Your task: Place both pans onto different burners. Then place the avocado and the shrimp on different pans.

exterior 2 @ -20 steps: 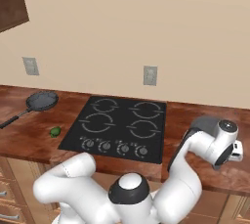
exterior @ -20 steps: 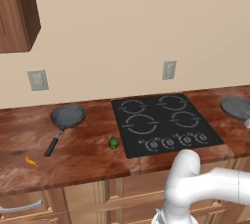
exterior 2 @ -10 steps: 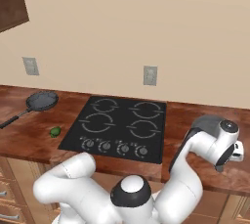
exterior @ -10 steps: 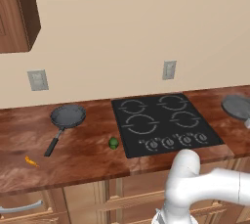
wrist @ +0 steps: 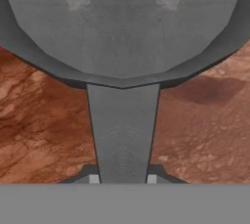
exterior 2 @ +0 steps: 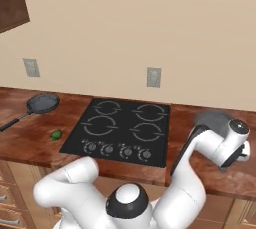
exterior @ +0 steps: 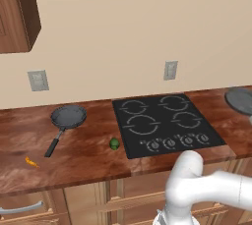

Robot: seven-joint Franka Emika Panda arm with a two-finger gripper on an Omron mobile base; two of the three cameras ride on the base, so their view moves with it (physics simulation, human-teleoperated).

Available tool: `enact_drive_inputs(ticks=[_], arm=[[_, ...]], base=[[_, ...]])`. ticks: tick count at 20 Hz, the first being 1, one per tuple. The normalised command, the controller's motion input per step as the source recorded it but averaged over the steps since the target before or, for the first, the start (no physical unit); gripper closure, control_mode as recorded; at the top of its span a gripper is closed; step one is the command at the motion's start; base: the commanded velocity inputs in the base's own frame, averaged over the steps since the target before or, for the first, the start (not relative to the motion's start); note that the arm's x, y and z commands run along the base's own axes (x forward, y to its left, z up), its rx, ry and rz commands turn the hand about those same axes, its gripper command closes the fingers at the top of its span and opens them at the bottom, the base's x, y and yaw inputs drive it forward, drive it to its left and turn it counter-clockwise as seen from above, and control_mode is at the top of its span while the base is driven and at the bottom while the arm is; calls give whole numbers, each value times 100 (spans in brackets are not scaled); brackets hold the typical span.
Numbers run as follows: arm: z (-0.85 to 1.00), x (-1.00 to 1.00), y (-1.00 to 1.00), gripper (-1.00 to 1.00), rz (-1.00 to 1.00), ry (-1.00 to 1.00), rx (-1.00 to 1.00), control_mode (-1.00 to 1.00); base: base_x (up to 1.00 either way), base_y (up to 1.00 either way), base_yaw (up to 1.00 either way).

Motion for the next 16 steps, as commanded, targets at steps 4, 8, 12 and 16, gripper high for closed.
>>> enact_drive_inputs(ticks=[4, 8, 12, 16], arm=[[47, -3, 48, 100, 5, -3, 2, -100], [40, 0, 63, 100, 5, 0, 0, -100], [33, 0, 60, 100, 3, 0, -1, -100], [28, -3, 57, 100, 3, 0, 0, -100]], base=[[0, 0, 0], [0, 0, 0], [0, 0, 0], [0, 0, 0]])
